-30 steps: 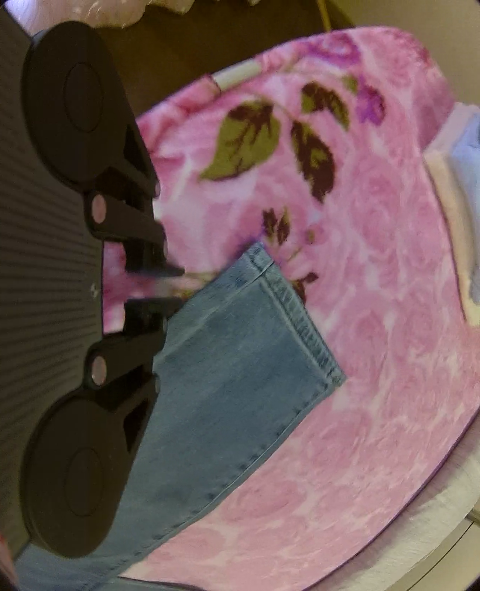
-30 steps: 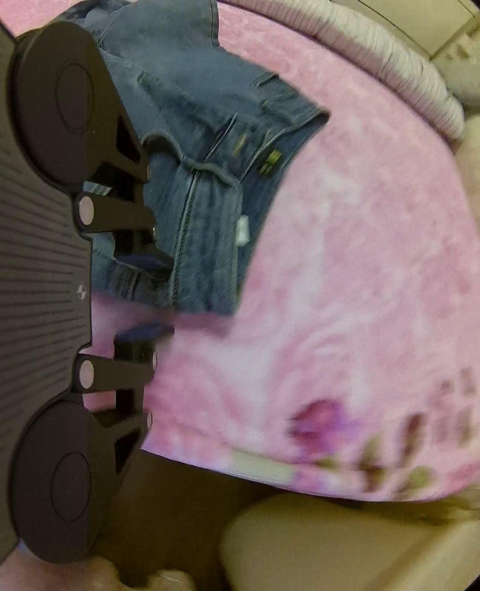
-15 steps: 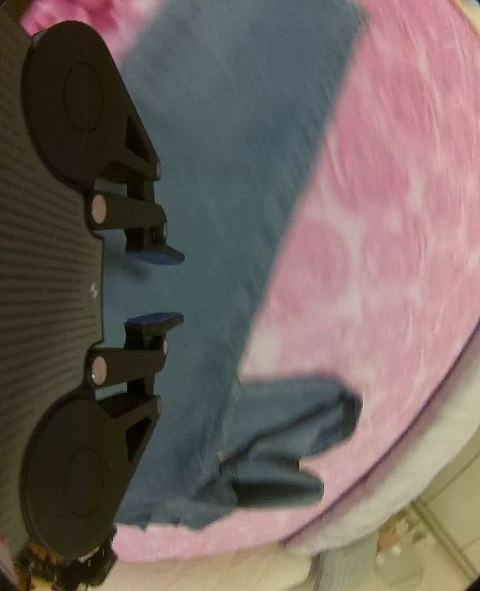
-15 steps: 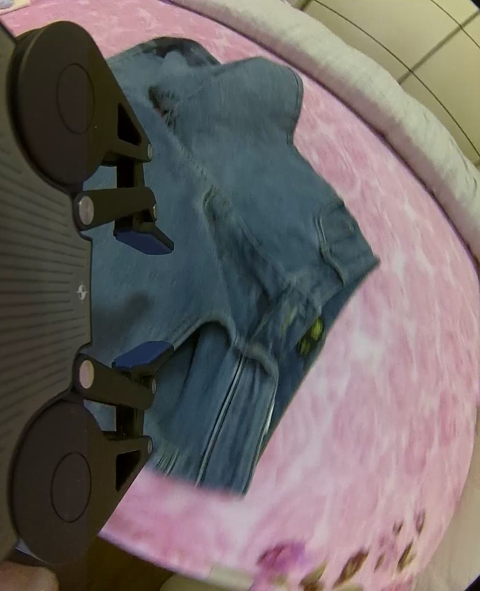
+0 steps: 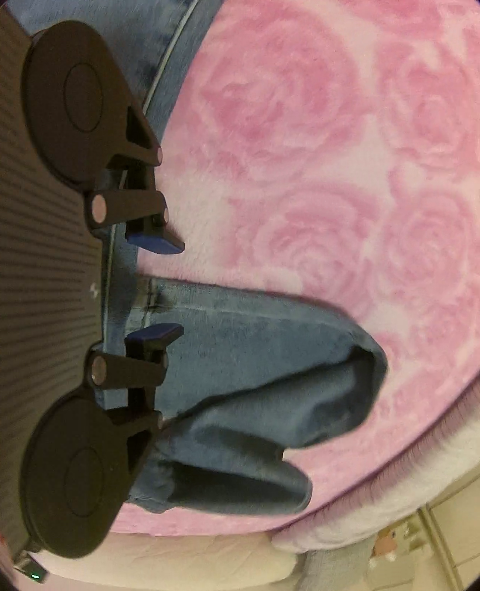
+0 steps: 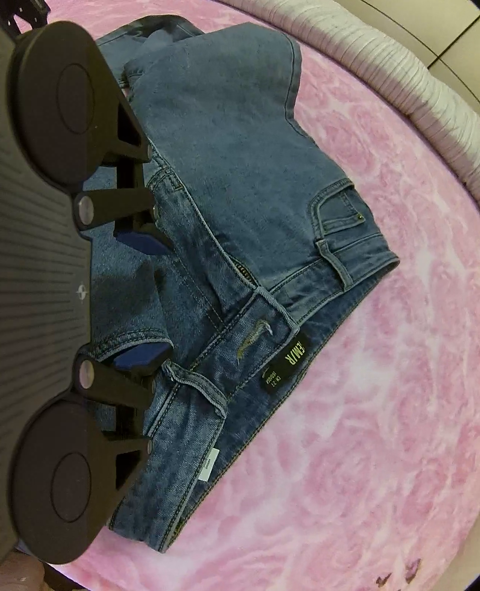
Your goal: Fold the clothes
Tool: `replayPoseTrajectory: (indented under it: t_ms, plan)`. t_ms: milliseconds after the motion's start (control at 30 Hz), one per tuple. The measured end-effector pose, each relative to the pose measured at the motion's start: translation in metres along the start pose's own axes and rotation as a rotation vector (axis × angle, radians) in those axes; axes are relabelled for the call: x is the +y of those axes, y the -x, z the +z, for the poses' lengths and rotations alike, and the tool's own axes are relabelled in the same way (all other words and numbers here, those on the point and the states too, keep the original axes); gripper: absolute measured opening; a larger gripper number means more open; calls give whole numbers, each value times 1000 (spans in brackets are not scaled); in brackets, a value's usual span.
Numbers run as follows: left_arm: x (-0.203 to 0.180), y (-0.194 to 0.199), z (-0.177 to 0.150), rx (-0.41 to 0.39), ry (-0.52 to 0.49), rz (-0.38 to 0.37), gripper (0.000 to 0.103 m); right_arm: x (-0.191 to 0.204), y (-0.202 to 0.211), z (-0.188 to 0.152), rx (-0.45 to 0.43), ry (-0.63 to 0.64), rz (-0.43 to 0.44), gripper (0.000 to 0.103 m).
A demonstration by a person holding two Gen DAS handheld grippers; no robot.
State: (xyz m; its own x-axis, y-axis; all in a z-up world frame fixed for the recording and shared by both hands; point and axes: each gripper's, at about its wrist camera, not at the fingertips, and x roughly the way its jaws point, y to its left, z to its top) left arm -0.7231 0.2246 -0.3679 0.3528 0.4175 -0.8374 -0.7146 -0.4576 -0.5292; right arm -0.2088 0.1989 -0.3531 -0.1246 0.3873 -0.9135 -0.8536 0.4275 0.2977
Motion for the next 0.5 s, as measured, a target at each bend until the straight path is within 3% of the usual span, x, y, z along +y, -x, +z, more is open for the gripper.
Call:
replayPoseTrajectory:
  t_ms: [67,167,233,300,400,500]
  plan:
    - [-5,-7,1,13,20,-25,49,3,-2,0,7,1,-10,64]
    - [-13,-10,13,53,19,-54,0,6,-9,1,19,-13,-31,64]
    - [-14,0,28,53,24,-97,0,8,-10,2,17,-35,-48,64]
    - [-13,30,51,0,27,-164,0,10,-10,2,11,-52,-65,64]
    - [-14,102,106,-154,-25,-191,0,14,-3,1,-10,-69,-86,64]
    - [-15,185,170,-344,-115,-159,0,18,5,-2,-40,-92,-108,64]
